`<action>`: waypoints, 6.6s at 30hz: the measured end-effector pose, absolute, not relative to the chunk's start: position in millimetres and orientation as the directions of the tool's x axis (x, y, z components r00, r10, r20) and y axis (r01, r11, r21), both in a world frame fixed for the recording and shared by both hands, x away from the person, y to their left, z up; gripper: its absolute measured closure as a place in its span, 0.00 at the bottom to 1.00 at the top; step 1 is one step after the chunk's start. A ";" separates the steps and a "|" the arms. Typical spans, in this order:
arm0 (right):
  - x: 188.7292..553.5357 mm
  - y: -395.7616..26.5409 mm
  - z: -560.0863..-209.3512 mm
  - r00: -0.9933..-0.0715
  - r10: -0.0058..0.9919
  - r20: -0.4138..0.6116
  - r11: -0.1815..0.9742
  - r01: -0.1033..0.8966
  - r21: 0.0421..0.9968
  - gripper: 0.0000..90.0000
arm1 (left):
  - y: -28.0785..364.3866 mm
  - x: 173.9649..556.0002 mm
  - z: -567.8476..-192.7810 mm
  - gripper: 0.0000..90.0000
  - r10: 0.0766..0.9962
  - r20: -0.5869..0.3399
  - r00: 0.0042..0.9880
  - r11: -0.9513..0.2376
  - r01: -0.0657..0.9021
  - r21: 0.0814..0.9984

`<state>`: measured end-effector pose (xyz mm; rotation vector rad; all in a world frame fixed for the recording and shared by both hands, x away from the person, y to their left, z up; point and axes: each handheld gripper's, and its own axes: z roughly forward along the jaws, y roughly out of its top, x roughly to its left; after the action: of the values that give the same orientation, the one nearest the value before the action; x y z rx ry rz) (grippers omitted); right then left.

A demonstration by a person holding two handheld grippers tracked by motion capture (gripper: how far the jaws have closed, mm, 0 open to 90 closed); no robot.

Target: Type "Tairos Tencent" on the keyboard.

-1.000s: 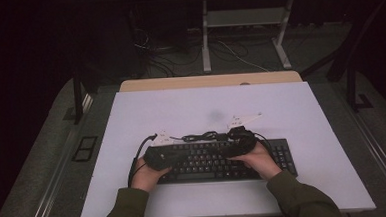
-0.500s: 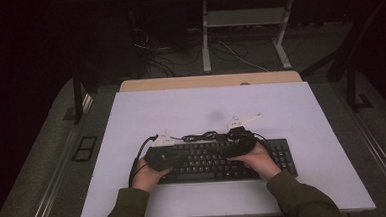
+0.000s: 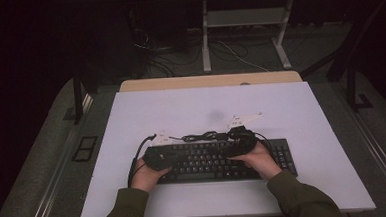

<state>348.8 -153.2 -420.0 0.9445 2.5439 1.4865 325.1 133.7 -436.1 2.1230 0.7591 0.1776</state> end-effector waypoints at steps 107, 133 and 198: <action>340.6 -149.1 -429.1 -0.851 0.483 0.207 0.482 0.456 0.748 0.92 | 163.2 303.7 -425.9 0.21 0.609 -0.128 0.783 -0.395 0.439 0.807; 344.1 -155.4 -429.7 -0.818 0.529 0.225 0.418 0.482 0.770 0.56 | 167.7 303.8 -429.2 0.47 0.603 -0.123 0.789 -0.409 0.437 0.801; 343.7 -154.7 -429.6 -0.815 0.536 0.222 0.410 0.481 0.775 0.50 | 161.0 305.5 -434.1 0.98 0.570 -0.143 0.809 -0.463 0.460 0.757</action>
<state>343.7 -154.7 -429.6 0.9340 2.5863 1.3898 305.5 161.0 -434.1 2.1365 0.7572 0.1636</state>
